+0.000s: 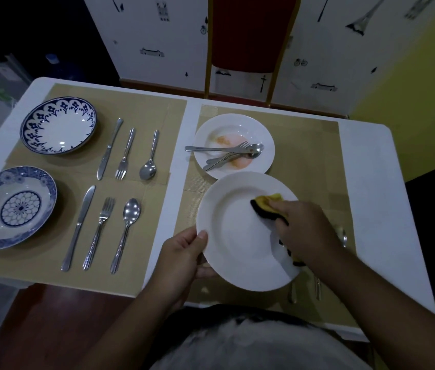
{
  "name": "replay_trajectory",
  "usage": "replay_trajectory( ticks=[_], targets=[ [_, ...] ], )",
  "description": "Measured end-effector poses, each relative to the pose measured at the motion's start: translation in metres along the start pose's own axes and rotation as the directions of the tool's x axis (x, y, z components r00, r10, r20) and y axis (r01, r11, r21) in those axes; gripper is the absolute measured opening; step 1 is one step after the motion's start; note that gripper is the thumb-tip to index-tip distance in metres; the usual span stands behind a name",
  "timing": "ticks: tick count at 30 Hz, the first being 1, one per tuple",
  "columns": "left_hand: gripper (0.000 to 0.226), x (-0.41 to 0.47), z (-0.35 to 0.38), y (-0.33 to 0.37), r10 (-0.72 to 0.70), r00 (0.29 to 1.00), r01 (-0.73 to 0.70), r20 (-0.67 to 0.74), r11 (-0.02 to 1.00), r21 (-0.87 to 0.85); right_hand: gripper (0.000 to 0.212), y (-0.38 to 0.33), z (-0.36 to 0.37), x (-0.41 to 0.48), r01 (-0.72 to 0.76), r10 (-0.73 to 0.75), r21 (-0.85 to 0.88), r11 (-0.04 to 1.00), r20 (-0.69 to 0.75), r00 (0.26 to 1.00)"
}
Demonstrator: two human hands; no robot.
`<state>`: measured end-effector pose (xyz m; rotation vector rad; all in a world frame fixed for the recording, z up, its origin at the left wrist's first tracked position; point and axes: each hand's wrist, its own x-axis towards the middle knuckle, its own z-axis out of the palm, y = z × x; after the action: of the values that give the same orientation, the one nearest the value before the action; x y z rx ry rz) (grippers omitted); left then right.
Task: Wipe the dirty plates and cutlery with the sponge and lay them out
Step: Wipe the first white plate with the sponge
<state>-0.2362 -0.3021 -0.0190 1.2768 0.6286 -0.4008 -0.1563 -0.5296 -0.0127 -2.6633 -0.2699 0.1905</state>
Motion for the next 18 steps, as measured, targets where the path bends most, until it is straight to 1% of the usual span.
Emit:
replay_trajectory(
  ticks=[3, 5, 6, 8, 10, 11, 13, 15, 18],
  targets=[
    [0.028, -0.002, 0.006, 0.001, 0.001, 0.999, -0.001, 0.052, 1.0, 0.014, 0.046, -0.017, 0.002, 0.012, -0.004, 0.027, 0.158, 0.987, -0.143, 0.989],
    [0.028, -0.001, 0.009, 0.004, 0.006, 0.997, -0.008, 0.079, 1.0, 0.027, 0.049, -0.032, 0.005, 0.018, 0.039, 0.007, 0.228, 0.973, -0.199, 0.98],
    [0.028, -0.001, 0.01, 0.006, 0.016, 0.996, -0.019, 0.087, 0.999, 0.041, 0.05, -0.04, 0.006, 0.019, 0.088, -0.035, 0.252, 0.964, -0.206, 0.978],
    [0.028, 0.001, 0.012, 0.011, 0.035, 0.994, -0.041, 0.1, 0.997, 0.06, 0.052, -0.053, 0.011, 0.018, 0.214, -0.172, 0.277, 0.937, -0.169, 0.97],
    [0.027, 0.002, 0.012, 0.015, 0.047, 0.993, -0.055, 0.11, 0.996, 0.067, 0.051, -0.06, 0.019, 0.013, 0.323, -0.308, 0.231, 0.918, -0.1, 0.946],
    [0.027, 0.003, 0.011, 0.015, 0.052, 0.992, -0.06, 0.111, 0.995, 0.076, 0.051, -0.061, 0.022, 0.011, 0.36, -0.352, 0.193, 0.913, -0.073, 0.933],
    [0.027, 0.002, 0.009, 0.014, 0.057, 0.993, -0.068, 0.107, 0.993, 0.099, 0.05, -0.059, 0.024, 0.014, 0.384, -0.381, 0.123, 0.915, -0.047, 0.924],
    [0.026, 0.002, 0.006, 0.012, 0.062, 0.995, -0.07, 0.083, 0.992, 0.101, 0.048, -0.052, 0.019, 0.024, 0.341, -0.335, 0.064, 0.938, -0.078, 0.939],
    [0.025, 0.001, 0.003, 0.008, 0.073, 0.997, -0.074, 0.026, 0.996, 0.054, 0.041, -0.029, 0.008, 0.041, 0.212, -0.211, -0.011, 0.977, -0.168, 0.963]
  ],
)
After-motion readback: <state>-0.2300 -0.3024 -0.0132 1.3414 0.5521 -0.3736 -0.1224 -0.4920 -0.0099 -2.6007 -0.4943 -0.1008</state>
